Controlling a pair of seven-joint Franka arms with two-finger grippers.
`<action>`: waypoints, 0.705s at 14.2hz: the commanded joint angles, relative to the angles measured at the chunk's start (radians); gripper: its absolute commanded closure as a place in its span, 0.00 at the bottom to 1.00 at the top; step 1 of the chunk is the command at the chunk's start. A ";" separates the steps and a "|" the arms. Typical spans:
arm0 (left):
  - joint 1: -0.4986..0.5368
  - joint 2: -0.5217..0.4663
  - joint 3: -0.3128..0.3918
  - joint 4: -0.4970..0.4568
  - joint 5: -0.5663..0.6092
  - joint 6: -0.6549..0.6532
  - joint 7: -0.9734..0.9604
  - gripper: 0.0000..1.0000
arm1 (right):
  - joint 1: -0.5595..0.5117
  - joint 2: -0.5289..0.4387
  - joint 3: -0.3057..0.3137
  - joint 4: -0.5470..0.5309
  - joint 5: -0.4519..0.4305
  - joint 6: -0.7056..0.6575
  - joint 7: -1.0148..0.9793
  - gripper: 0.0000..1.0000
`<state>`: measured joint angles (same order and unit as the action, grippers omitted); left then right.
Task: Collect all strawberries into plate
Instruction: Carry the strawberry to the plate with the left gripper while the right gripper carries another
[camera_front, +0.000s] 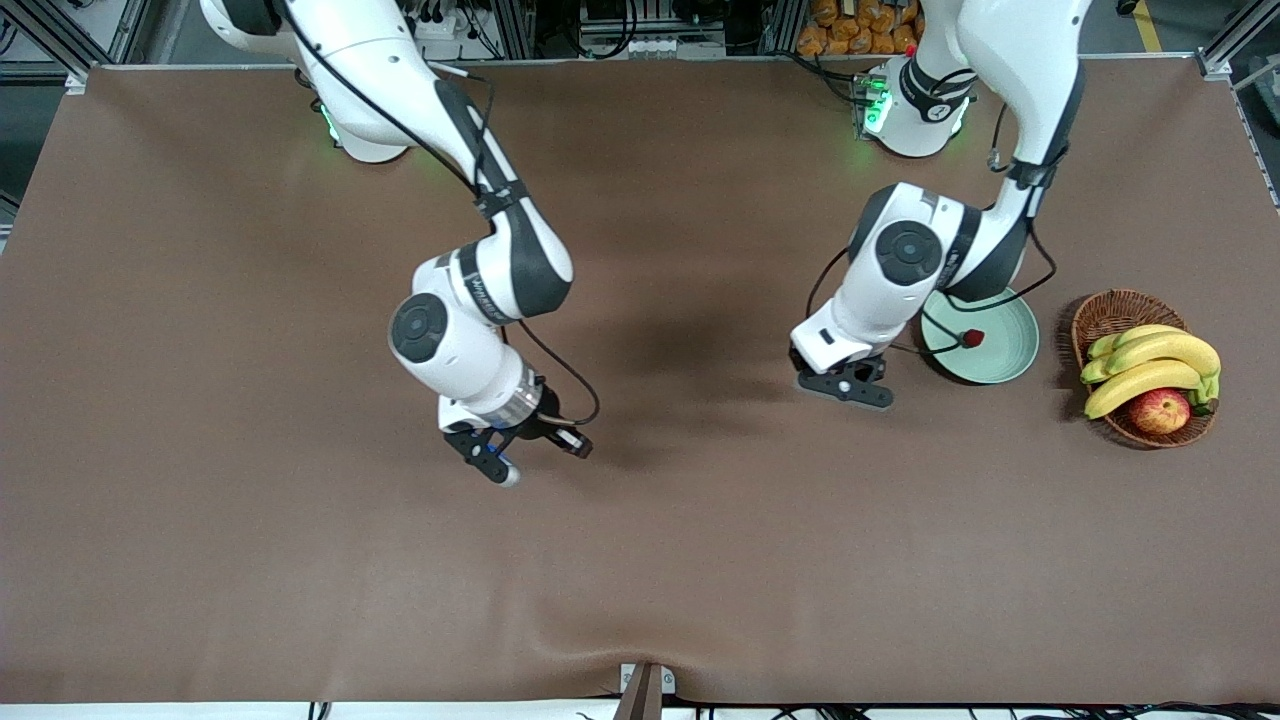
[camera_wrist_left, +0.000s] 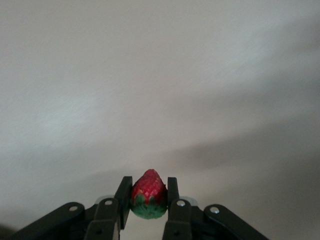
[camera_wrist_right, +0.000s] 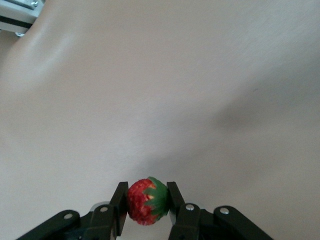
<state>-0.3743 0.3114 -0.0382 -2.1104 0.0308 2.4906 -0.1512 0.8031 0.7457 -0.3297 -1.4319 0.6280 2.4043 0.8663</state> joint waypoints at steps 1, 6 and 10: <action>0.095 -0.093 -0.012 -0.108 0.029 -0.002 0.099 0.96 | 0.047 0.138 -0.012 0.152 0.013 0.056 0.140 0.98; 0.253 -0.112 -0.015 -0.169 0.028 -0.010 0.254 0.94 | 0.119 0.237 -0.011 0.186 0.013 0.214 0.255 0.95; 0.287 -0.081 -0.011 -0.206 0.028 -0.010 0.265 0.92 | 0.131 0.323 -0.011 0.270 0.013 0.262 0.336 0.85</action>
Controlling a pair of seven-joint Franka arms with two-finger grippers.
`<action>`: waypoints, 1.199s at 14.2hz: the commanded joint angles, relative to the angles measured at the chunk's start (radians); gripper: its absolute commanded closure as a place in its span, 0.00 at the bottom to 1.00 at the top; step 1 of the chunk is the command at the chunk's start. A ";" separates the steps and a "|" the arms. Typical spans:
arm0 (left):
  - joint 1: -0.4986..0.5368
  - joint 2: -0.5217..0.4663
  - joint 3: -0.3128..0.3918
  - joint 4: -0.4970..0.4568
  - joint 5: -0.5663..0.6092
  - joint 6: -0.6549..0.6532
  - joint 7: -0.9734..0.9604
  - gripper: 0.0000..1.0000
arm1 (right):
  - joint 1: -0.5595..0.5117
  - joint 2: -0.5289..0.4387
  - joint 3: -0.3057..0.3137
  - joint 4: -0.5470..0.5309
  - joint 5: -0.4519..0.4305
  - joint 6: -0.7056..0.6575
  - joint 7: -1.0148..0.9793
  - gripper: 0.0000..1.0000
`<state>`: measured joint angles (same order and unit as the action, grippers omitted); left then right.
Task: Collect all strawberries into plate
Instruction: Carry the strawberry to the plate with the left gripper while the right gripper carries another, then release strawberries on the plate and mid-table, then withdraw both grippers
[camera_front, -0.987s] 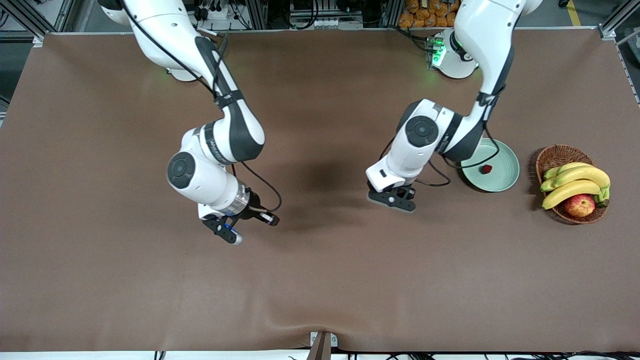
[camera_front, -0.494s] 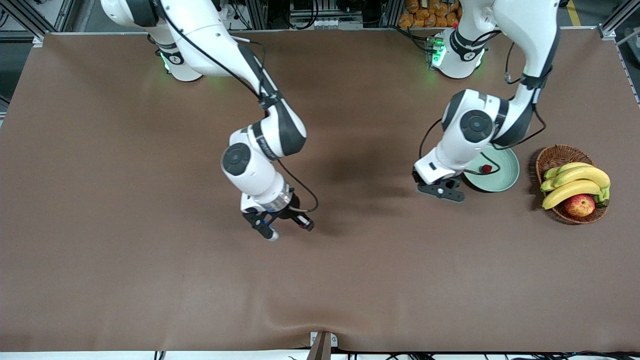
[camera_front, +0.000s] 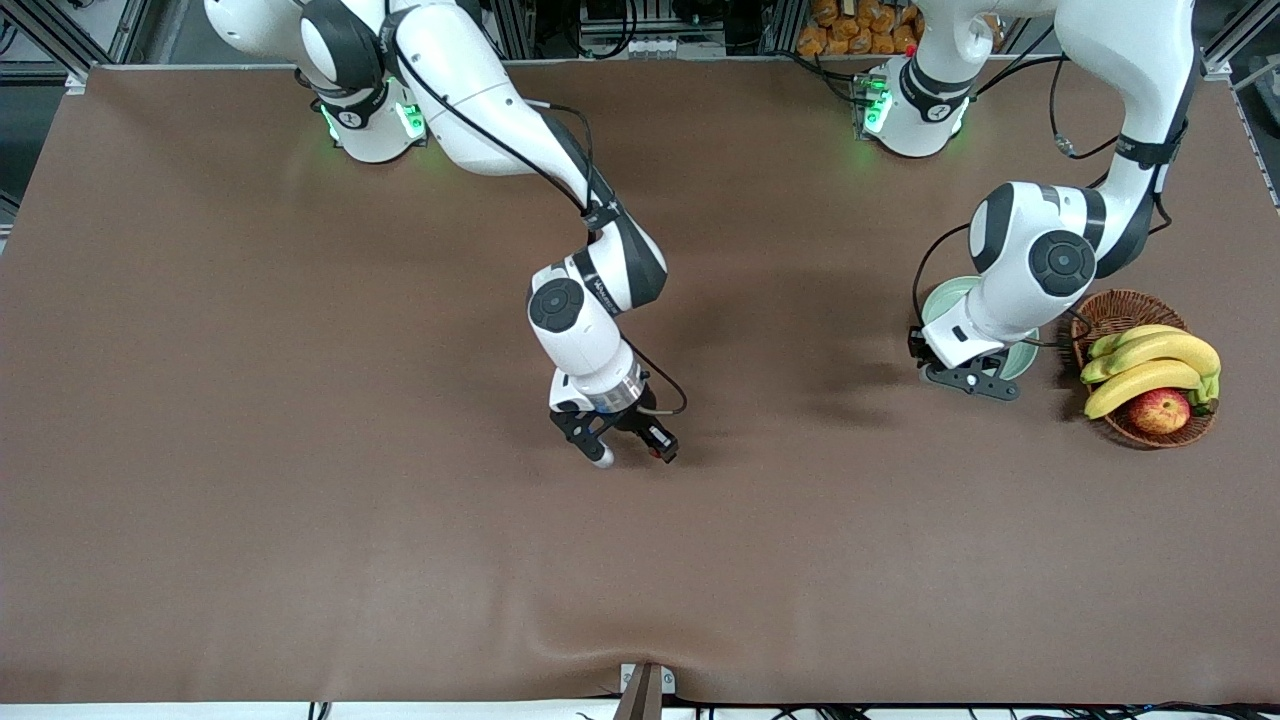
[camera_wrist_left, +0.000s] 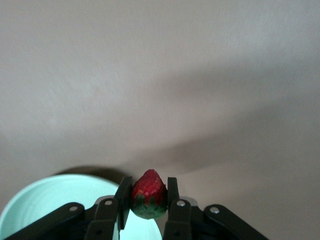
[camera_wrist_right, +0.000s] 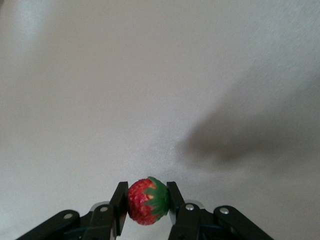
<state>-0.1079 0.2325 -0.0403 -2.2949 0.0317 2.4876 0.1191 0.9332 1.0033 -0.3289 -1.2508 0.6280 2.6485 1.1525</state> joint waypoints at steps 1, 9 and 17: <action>0.054 0.008 -0.010 -0.023 0.027 -0.007 -0.004 0.81 | 0.004 0.083 -0.012 0.103 0.015 0.033 0.068 0.81; 0.171 0.028 -0.012 -0.044 0.027 -0.015 0.165 0.73 | 0.015 0.092 -0.009 0.102 0.004 0.048 0.066 0.00; 0.163 0.034 -0.016 0.029 0.022 -0.021 0.148 0.00 | 0.004 -0.118 -0.114 -0.016 -0.034 -0.195 -0.069 0.00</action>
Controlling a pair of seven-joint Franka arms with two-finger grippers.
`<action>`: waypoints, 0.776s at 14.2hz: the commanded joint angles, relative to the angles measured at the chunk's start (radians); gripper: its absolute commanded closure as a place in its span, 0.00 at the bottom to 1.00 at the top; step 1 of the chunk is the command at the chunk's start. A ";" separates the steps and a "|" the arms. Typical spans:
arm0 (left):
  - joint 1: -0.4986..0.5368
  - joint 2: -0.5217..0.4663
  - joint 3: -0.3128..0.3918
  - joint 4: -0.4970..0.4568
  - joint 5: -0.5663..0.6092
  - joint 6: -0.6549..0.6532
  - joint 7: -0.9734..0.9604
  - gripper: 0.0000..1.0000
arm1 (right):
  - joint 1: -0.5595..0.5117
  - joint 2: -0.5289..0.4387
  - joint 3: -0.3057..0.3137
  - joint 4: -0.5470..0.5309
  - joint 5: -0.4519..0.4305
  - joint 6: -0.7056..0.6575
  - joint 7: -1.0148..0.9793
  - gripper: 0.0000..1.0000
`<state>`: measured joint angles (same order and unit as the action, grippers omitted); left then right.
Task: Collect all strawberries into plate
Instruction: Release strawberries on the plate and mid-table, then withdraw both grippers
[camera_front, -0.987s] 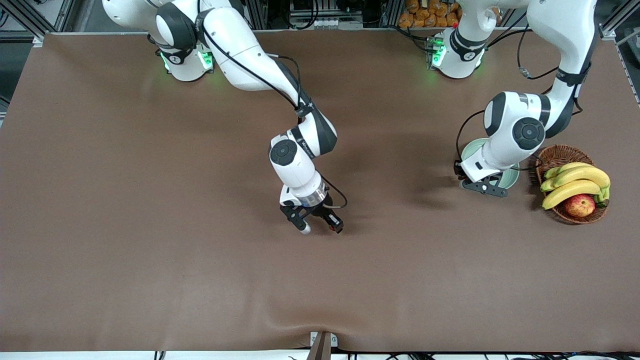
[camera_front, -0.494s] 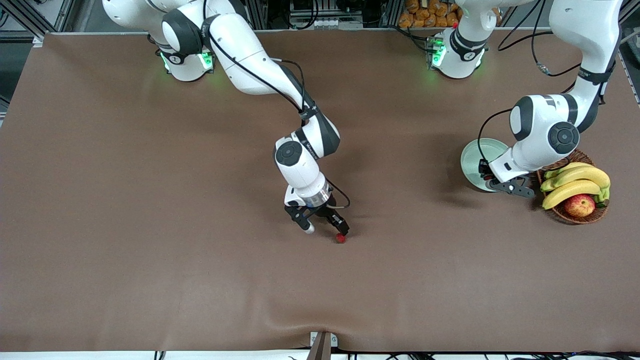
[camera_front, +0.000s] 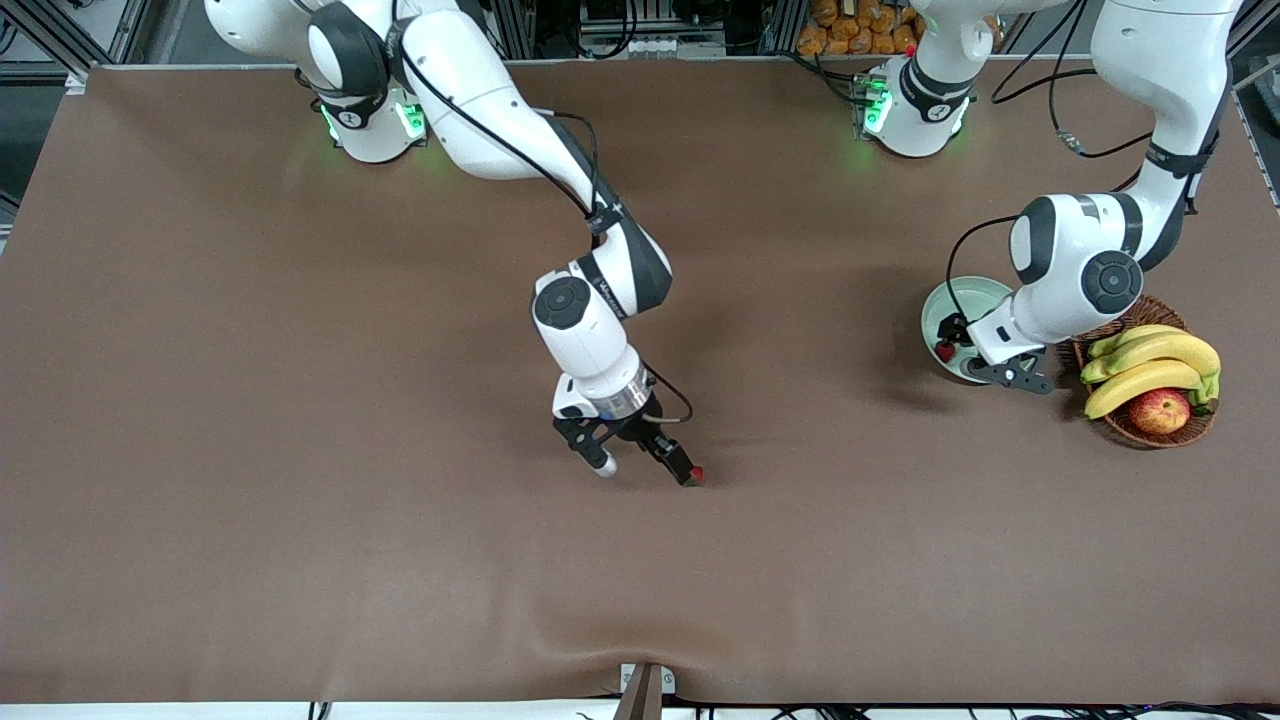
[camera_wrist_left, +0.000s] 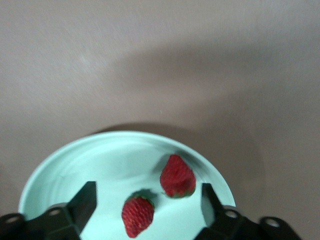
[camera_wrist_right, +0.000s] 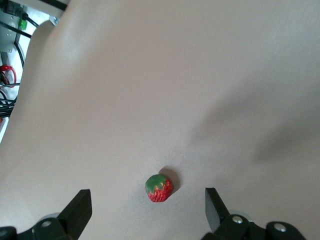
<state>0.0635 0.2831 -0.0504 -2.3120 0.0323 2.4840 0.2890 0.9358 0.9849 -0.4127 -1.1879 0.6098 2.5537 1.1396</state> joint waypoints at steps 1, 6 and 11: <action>-0.020 -0.016 -0.018 0.069 0.021 -0.023 -0.024 0.00 | 0.003 -0.118 -0.063 -0.079 -0.016 -0.162 -0.078 0.00; -0.040 0.063 -0.156 0.278 0.014 -0.024 -0.161 0.00 | -0.011 -0.187 -0.176 -0.078 -0.004 -0.386 -0.227 0.00; -0.128 0.131 -0.170 0.414 0.014 -0.024 -0.328 0.00 | -0.113 -0.278 -0.187 -0.078 -0.002 -0.602 -0.437 0.00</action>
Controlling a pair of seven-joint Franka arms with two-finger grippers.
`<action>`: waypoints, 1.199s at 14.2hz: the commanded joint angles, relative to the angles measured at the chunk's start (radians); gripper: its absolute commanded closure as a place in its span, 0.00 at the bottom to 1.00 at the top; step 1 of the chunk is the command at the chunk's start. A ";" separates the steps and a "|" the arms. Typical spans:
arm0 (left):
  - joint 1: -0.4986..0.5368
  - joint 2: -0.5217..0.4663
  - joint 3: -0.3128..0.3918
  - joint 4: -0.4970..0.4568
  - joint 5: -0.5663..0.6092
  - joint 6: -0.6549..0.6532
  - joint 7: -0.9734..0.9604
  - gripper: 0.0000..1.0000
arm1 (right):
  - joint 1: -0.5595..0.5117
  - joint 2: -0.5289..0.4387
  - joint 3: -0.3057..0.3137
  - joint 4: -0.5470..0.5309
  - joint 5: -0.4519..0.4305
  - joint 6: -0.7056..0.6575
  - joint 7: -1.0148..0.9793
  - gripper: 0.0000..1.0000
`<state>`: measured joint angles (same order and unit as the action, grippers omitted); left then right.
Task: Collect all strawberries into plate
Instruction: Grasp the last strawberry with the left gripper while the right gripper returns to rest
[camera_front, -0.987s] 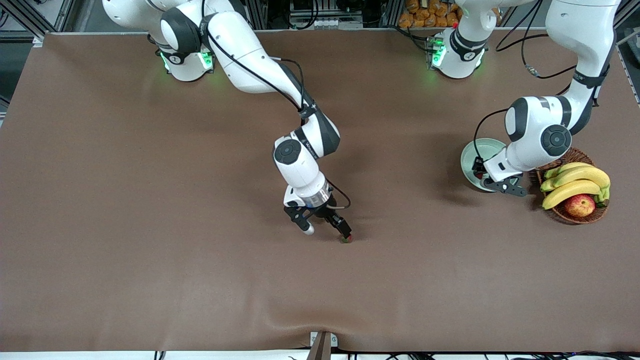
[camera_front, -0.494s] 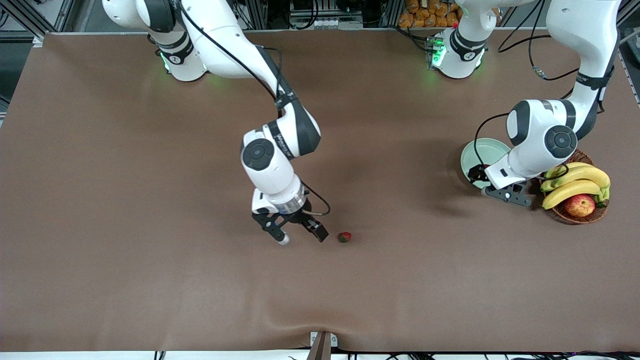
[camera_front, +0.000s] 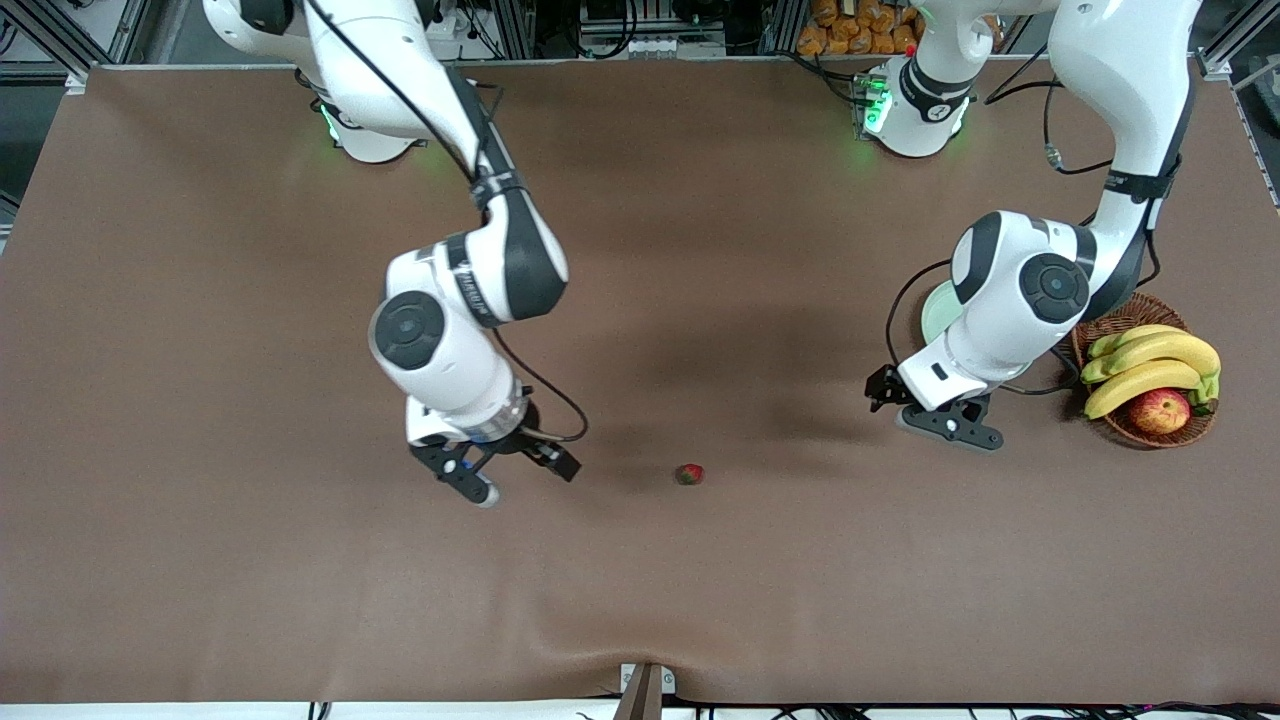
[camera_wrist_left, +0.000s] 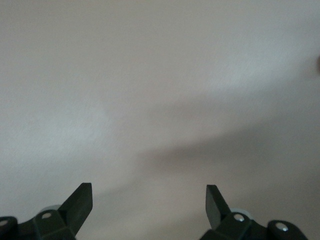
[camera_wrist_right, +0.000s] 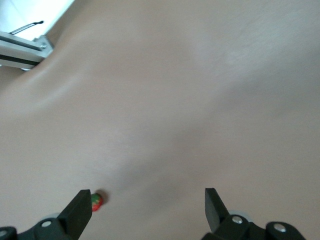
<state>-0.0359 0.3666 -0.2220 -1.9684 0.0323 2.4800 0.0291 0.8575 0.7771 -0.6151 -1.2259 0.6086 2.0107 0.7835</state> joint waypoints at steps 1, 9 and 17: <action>-0.059 0.067 0.001 0.106 0.014 -0.020 -0.118 0.00 | -0.066 -0.093 0.020 -0.040 -0.004 -0.082 -0.108 0.00; -0.209 0.322 0.004 0.322 0.024 0.190 -0.244 0.00 | -0.505 -0.278 0.333 -0.085 -0.198 -0.279 -0.415 0.00; -0.321 0.462 0.015 0.417 0.021 0.391 -0.247 0.00 | -0.833 -0.625 0.564 -0.395 -0.412 -0.283 -0.760 0.00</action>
<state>-0.3322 0.7857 -0.2213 -1.5994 0.0323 2.8354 -0.1984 0.0743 0.2828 -0.0852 -1.4857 0.2404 1.7131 0.1137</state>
